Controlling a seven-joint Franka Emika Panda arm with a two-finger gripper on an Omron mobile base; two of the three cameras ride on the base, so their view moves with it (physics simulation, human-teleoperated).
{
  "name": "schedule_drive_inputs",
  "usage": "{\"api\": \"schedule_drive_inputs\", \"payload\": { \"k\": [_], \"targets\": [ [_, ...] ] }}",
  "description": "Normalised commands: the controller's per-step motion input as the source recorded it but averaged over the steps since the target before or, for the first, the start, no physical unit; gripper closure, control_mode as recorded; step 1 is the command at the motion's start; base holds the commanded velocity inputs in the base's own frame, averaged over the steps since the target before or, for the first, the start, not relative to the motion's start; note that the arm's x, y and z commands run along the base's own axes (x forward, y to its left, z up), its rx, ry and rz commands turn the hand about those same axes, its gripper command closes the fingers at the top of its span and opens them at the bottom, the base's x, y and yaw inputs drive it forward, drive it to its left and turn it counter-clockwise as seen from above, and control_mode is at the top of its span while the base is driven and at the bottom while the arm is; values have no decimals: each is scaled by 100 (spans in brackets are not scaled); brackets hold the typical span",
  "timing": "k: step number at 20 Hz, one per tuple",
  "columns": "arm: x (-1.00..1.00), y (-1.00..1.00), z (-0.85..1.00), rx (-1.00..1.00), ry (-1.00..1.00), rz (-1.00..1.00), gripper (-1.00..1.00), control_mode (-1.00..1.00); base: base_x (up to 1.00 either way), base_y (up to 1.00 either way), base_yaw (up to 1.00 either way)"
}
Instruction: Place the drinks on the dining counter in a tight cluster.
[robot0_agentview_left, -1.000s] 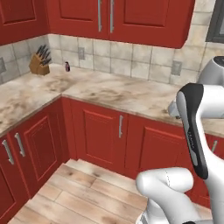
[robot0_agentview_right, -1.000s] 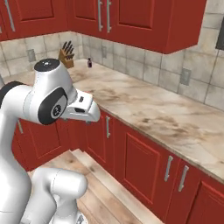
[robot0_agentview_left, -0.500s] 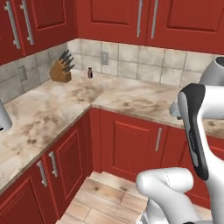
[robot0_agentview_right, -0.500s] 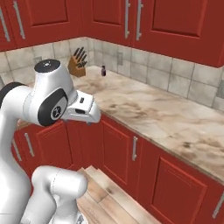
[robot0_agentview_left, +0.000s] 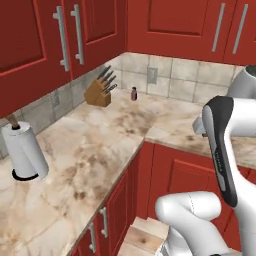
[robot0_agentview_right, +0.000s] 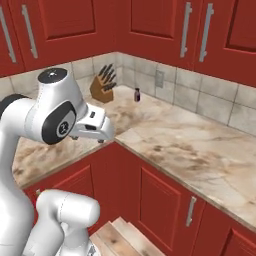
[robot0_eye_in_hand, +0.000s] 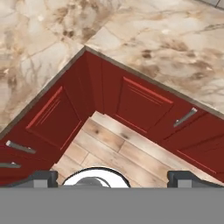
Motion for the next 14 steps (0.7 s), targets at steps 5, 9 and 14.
{"api": "schedule_drive_inputs", "payload": {
  "k": [5, 9, 14],
  "targets": [
    [0, 0, 0, 0, 0, 0, -100, 100, 100, -2, 0],
    [0, 0, 0, 0, 0, 0, -100, 100, 100, -28, 8],
    [0, 0, 0, 0, 0, 0, -100, 100, 100, 3, -1]
  ]
}}
